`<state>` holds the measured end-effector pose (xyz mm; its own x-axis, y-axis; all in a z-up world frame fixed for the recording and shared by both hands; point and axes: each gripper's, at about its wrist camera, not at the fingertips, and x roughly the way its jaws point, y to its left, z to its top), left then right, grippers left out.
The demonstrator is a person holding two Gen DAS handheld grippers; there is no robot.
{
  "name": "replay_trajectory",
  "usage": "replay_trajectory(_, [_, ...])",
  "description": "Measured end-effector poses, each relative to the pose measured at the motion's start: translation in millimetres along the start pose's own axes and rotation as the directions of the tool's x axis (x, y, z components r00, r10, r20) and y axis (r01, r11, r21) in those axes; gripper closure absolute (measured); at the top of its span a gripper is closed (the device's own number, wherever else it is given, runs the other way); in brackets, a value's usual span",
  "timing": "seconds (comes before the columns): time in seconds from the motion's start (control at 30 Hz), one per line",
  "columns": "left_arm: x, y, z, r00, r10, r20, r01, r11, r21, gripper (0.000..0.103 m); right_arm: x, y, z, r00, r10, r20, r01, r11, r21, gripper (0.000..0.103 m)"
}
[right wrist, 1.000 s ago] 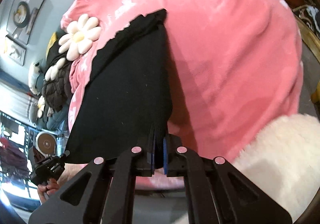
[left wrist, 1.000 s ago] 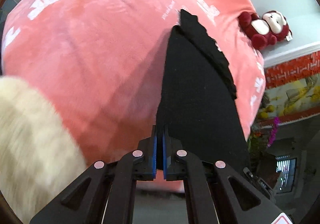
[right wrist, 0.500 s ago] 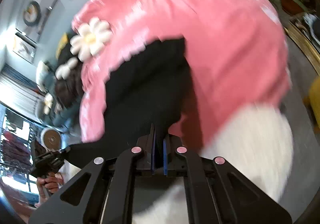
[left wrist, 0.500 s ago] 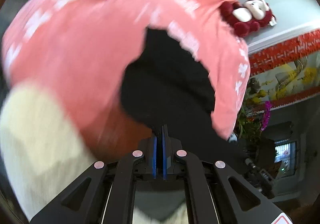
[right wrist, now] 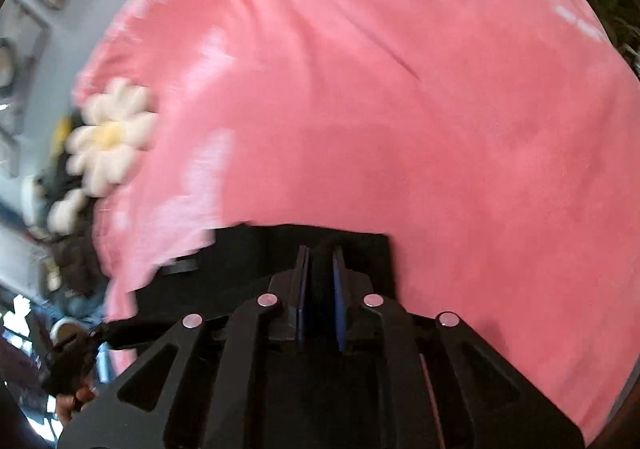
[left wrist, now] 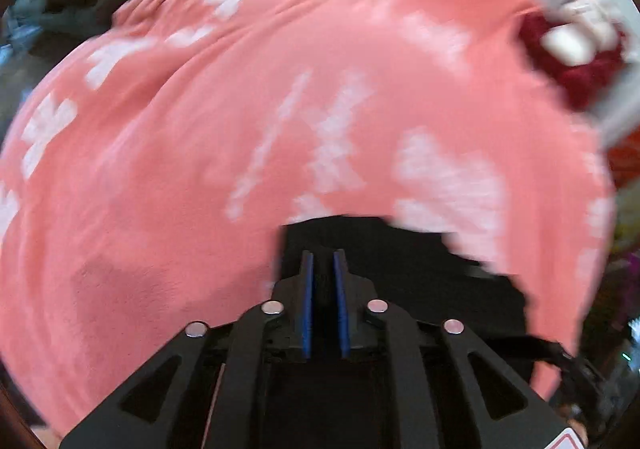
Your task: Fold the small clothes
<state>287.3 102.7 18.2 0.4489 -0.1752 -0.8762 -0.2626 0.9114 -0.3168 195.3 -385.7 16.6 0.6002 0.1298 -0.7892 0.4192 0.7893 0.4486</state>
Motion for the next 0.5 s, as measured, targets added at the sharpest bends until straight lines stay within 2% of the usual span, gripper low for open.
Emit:
replay_trajectory(0.03, [3,3,0,1.000,0.001,-0.012,-0.001,1.000,-0.012,0.091,-7,0,-2,0.999,0.016,0.030,-0.016,1.000,-0.001,0.092])
replay_trajectory(0.1, [-8,7,-4,0.999,-0.034,0.025,0.034,0.999,0.008,0.088,-33,7,-14,0.994,0.030,0.101,-0.022,0.997,-0.073,0.091])
replay_trajectory(0.13, [-19,8,-10,0.998,-0.026,0.054,0.024,0.999,0.033,0.078,-40,12,-21,0.992,0.036,0.119,-0.023,0.994,-0.110,0.091])
replay_trajectory(0.17, [-32,10,-18,0.996,-0.014,0.090,0.009,0.998,0.058,0.062,-48,17,-28,0.990,0.047,0.135,-0.026,0.988,-0.151,0.091])
replay_trajectory(0.23, [-47,9,-29,0.988,-0.006,0.156,-0.007,0.997,0.080,0.049,-54,24,-40,0.989,0.051,0.141,-0.021,0.978,-0.205,0.091])
replay_trajectory(0.27, [-50,9,-34,0.982,-0.008,0.186,-0.010,0.995,0.095,0.047,-54,27,-43,0.988,0.056,0.147,-0.023,0.977,-0.214,0.090])
replay_trajectory(0.33, [-41,5,-32,0.983,-0.004,0.182,-0.015,0.995,0.103,0.047,-46,28,-42,0.986,0.065,0.155,-0.029,0.975,-0.222,0.088])
replay_trajectory(0.43, [-21,-6,-19,0.987,0.026,0.159,-0.043,0.994,0.103,0.047,-20,32,-17,0.993,0.051,0.108,-0.028,0.979,-0.202,0.088])
replay_trajectory(0.47, [-13,-7,-9,0.987,0.045,0.153,-0.058,0.995,0.082,0.047,-17,30,-7,0.993,0.036,0.111,-0.015,0.983,-0.184,0.088])
replay_trajectory(0.5, [-10,-8,-2,0.987,0.058,0.150,-0.067,0.996,0.057,0.047,-19,27,5,0.989,-0.006,0.149,0.030,0.987,-0.157,0.088])
